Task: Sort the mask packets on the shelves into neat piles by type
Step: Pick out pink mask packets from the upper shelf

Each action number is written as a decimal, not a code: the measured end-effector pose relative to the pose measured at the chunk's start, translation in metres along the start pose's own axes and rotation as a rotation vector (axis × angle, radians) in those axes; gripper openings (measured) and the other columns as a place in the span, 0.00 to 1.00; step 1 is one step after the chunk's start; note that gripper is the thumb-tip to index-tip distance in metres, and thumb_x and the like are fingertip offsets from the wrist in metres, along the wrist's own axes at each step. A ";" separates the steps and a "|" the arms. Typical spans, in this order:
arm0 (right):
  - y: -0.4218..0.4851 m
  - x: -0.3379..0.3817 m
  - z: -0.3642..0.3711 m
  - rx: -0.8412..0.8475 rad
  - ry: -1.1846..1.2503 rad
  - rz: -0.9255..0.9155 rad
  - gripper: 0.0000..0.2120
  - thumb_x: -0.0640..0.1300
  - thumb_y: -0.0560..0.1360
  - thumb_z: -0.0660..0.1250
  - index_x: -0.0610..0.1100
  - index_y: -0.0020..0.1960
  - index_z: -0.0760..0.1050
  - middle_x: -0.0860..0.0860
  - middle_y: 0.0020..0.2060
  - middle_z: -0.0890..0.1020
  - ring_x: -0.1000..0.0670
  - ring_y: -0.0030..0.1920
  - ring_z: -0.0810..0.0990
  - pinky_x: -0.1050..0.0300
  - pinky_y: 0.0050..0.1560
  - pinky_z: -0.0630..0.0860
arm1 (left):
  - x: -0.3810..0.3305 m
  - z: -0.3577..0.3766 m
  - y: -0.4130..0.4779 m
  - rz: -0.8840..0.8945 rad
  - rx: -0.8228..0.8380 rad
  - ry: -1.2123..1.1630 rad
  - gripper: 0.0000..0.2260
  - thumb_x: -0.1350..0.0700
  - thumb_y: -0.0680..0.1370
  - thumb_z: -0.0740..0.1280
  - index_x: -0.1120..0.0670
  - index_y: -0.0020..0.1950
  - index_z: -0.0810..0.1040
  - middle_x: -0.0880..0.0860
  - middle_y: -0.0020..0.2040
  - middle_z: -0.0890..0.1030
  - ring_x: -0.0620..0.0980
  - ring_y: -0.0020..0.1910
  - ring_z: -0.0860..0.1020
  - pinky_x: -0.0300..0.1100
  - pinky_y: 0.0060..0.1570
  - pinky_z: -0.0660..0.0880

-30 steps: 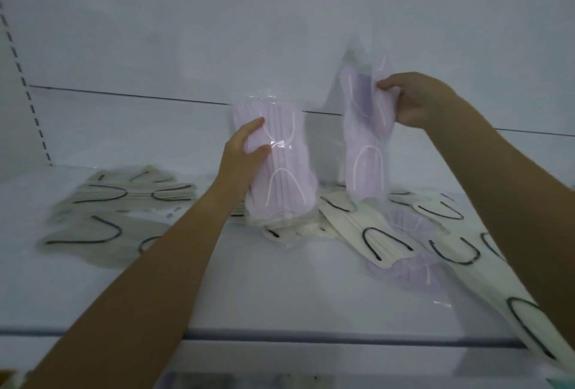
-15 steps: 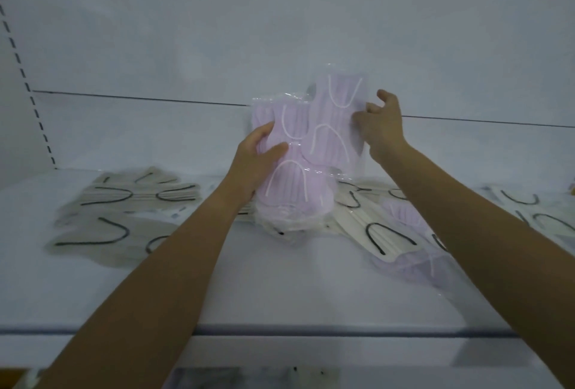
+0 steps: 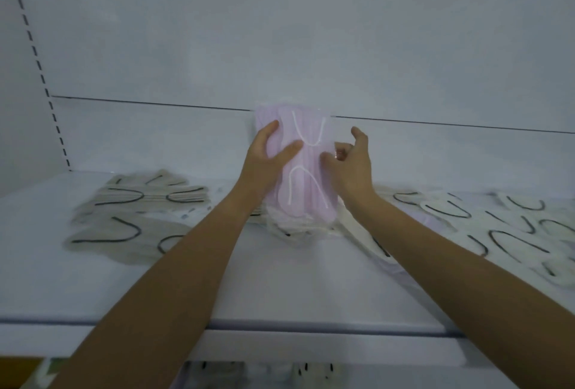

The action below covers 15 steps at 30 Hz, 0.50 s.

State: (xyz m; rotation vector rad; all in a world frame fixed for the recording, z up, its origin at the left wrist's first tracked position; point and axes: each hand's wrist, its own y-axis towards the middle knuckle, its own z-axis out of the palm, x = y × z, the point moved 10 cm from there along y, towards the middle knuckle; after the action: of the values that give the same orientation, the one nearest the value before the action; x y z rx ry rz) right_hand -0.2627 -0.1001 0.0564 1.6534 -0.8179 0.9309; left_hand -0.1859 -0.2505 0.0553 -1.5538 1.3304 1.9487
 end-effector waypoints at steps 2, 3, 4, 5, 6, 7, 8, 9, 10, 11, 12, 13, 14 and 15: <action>-0.005 0.003 0.000 -0.012 0.014 0.004 0.33 0.37 0.75 0.63 0.44 0.75 0.50 0.52 0.50 0.73 0.52 0.51 0.74 0.63 0.50 0.69 | -0.008 0.003 -0.003 0.062 0.021 0.051 0.27 0.60 0.74 0.71 0.54 0.71 0.65 0.49 0.64 0.71 0.49 0.64 0.71 0.43 0.63 0.70; -0.007 0.005 -0.002 -0.015 0.015 0.015 0.34 0.39 0.75 0.64 0.45 0.75 0.50 0.51 0.55 0.72 0.51 0.56 0.73 0.61 0.53 0.69 | -0.012 0.003 -0.004 0.081 0.024 0.041 0.28 0.62 0.73 0.71 0.54 0.70 0.66 0.50 0.64 0.71 0.50 0.64 0.71 0.45 0.64 0.70; -0.009 0.005 -0.005 -0.009 0.020 0.037 0.35 0.41 0.75 0.65 0.45 0.76 0.49 0.50 0.61 0.69 0.50 0.61 0.71 0.60 0.56 0.69 | -0.017 0.003 -0.006 0.102 0.030 0.011 0.28 0.64 0.73 0.70 0.53 0.70 0.65 0.50 0.65 0.71 0.50 0.65 0.71 0.48 0.65 0.70; -0.012 0.007 -0.007 0.014 0.035 0.069 0.37 0.44 0.75 0.66 0.46 0.76 0.48 0.50 0.64 0.67 0.50 0.63 0.69 0.59 0.56 0.70 | -0.024 0.002 -0.008 0.126 0.043 -0.030 0.30 0.65 0.72 0.70 0.51 0.71 0.64 0.49 0.68 0.69 0.50 0.67 0.70 0.50 0.66 0.69; -0.016 0.008 -0.009 0.047 0.054 0.101 0.38 0.46 0.75 0.66 0.46 0.76 0.47 0.51 0.66 0.65 0.50 0.63 0.69 0.60 0.53 0.71 | -0.030 0.003 -0.012 0.143 0.060 -0.083 0.32 0.65 0.72 0.70 0.48 0.72 0.61 0.49 0.71 0.66 0.50 0.69 0.68 0.52 0.67 0.68; -0.022 0.011 -0.012 0.080 0.070 0.118 0.38 0.48 0.76 0.66 0.47 0.76 0.46 0.51 0.66 0.65 0.50 0.62 0.71 0.60 0.51 0.72 | -0.033 0.005 -0.015 0.137 0.082 -0.141 0.36 0.65 0.73 0.69 0.46 0.74 0.56 0.49 0.73 0.63 0.50 0.70 0.66 0.53 0.67 0.67; -0.026 0.014 -0.015 0.100 0.070 0.119 0.37 0.49 0.76 0.65 0.48 0.76 0.47 0.51 0.66 0.66 0.50 0.61 0.73 0.58 0.51 0.73 | -0.036 0.009 -0.018 0.103 0.106 -0.202 0.39 0.65 0.73 0.69 0.44 0.75 0.51 0.50 0.74 0.62 0.51 0.70 0.67 0.54 0.67 0.68; -0.032 0.019 -0.020 0.100 0.052 0.103 0.35 0.49 0.76 0.65 0.48 0.76 0.49 0.49 0.66 0.69 0.49 0.59 0.75 0.56 0.53 0.75 | -0.036 0.014 -0.023 0.048 0.125 -0.251 0.40 0.65 0.74 0.68 0.45 0.76 0.48 0.52 0.73 0.64 0.52 0.68 0.69 0.53 0.65 0.70; -0.037 0.025 -0.026 0.082 0.032 0.076 0.32 0.48 0.76 0.64 0.48 0.75 0.53 0.48 0.63 0.72 0.50 0.57 0.77 0.54 0.55 0.76 | -0.037 0.020 -0.029 -0.003 0.147 -0.282 0.38 0.65 0.75 0.67 0.47 0.76 0.49 0.53 0.70 0.68 0.52 0.65 0.73 0.51 0.62 0.72; -0.044 0.030 -0.031 0.056 0.022 0.044 0.29 0.45 0.77 0.63 0.47 0.74 0.55 0.48 0.60 0.76 0.52 0.53 0.79 0.56 0.55 0.77 | -0.038 0.025 -0.036 -0.035 0.168 -0.292 0.34 0.65 0.75 0.65 0.51 0.76 0.53 0.52 0.66 0.72 0.51 0.60 0.76 0.46 0.58 0.75; -0.050 0.035 -0.036 0.028 0.026 0.014 0.27 0.43 0.77 0.62 0.45 0.73 0.57 0.50 0.56 0.77 0.56 0.49 0.80 0.62 0.51 0.78 | -0.040 0.031 -0.044 -0.049 0.201 -0.288 0.29 0.65 0.76 0.64 0.53 0.74 0.57 0.51 0.60 0.75 0.49 0.55 0.77 0.41 0.52 0.78; -0.058 0.038 -0.040 0.005 0.028 -0.004 0.25 0.41 0.78 0.61 0.44 0.72 0.58 0.51 0.54 0.78 0.61 0.45 0.79 0.69 0.46 0.77 | -0.043 0.036 -0.052 -0.063 0.245 -0.284 0.25 0.64 0.77 0.64 0.54 0.72 0.60 0.49 0.55 0.76 0.48 0.52 0.78 0.37 0.46 0.78; -0.067 0.040 -0.044 -0.015 0.025 -0.015 0.24 0.41 0.78 0.61 0.44 0.72 0.59 0.52 0.53 0.78 0.64 0.43 0.78 0.73 0.41 0.75 | -0.045 0.040 -0.062 -0.081 0.293 -0.280 0.24 0.63 0.77 0.63 0.53 0.70 0.60 0.48 0.54 0.76 0.47 0.50 0.78 0.36 0.44 0.78; -0.077 0.042 -0.048 -0.029 0.019 -0.024 0.23 0.41 0.78 0.60 0.44 0.71 0.59 0.52 0.53 0.78 0.66 0.42 0.78 0.75 0.38 0.73 | -0.046 0.043 -0.070 -0.096 0.340 -0.262 0.24 0.62 0.78 0.63 0.52 0.71 0.59 0.48 0.55 0.75 0.46 0.51 0.78 0.37 0.46 0.77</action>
State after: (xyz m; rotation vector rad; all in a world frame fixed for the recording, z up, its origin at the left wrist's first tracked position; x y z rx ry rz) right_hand -0.1855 -0.0375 0.0679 1.6235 -0.7938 0.9123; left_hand -0.1445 -0.1664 0.0624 -1.1385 1.3610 1.6923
